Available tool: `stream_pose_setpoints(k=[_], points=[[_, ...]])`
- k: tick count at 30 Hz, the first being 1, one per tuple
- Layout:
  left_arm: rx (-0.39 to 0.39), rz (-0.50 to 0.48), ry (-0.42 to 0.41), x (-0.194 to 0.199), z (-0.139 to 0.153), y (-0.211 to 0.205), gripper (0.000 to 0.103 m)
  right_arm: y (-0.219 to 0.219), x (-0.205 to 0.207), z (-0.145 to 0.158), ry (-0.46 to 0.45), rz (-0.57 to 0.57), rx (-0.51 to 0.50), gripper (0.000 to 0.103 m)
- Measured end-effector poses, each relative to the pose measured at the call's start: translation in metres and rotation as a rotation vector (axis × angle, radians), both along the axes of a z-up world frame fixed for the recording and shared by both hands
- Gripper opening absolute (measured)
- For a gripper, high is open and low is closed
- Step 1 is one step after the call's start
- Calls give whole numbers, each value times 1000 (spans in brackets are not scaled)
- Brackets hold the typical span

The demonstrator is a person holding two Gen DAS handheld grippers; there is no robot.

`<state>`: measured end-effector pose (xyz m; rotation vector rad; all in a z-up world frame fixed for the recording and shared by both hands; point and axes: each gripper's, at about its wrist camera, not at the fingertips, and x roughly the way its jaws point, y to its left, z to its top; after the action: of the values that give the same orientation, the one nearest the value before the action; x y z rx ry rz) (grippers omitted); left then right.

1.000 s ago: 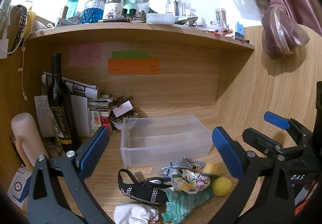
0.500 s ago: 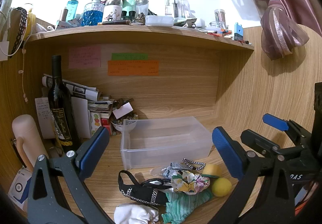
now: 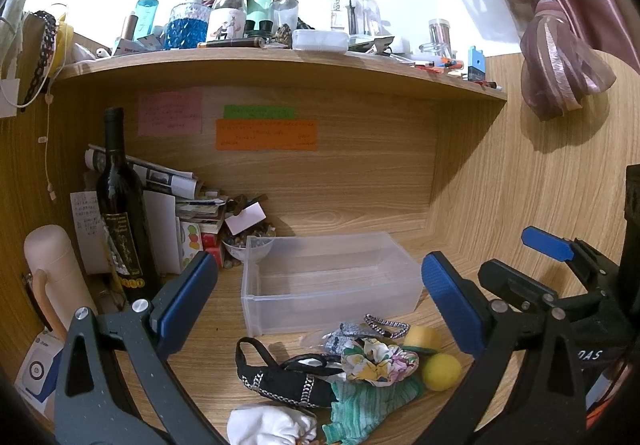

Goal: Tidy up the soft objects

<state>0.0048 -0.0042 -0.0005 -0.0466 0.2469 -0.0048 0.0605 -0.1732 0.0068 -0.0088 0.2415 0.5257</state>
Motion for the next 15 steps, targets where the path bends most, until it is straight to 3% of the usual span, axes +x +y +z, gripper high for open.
stream_pose_setpoints(k=[15], points=[[-19,-20,30,4,-7,4,103,-5,-1,1,7,57,43,103]])
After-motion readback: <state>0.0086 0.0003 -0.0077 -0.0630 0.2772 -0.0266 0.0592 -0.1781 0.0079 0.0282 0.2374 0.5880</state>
